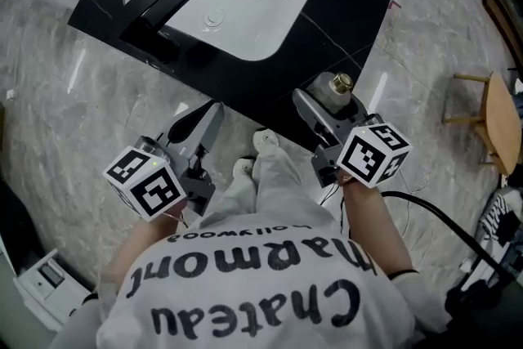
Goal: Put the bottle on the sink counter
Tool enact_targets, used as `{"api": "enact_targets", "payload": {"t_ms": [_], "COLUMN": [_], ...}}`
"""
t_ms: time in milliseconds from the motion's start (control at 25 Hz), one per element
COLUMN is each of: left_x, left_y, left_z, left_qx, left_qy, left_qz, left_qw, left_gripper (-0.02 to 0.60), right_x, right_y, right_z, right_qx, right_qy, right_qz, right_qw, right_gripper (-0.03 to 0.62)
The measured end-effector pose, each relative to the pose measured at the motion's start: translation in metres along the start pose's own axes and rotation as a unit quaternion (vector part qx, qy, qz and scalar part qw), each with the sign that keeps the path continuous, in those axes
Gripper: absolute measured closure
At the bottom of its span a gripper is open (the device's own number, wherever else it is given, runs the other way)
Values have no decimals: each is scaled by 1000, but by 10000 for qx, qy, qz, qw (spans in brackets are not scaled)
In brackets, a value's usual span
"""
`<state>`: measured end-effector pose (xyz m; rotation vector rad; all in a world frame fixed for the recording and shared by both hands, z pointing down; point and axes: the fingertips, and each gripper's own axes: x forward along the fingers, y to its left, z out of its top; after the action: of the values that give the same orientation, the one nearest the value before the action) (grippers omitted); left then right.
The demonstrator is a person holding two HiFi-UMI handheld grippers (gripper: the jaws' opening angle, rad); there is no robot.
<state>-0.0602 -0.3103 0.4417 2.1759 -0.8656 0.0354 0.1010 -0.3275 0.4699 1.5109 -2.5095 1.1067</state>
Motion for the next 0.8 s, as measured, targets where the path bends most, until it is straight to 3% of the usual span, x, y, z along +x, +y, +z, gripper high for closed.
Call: {"api": "enact_targets", "payload": {"t_ms": [320, 800], "left_x": [9, 11], "left_y": [15, 26], "left_z": [6, 28], "left_qx": [-77, -43], "left_qy": [0, -125], "left_qz": [370, 476], "left_qw": [9993, 9988], "left_gripper": [566, 566], "right_x": [33, 63], "right_y": [-6, -4], "right_z": [-6, -9], "right_qx": [-572, -924], "right_qy": [700, 1058], "right_qz": [-49, -38], "right_qw": [9959, 9901], "right_gripper": [253, 252]}}
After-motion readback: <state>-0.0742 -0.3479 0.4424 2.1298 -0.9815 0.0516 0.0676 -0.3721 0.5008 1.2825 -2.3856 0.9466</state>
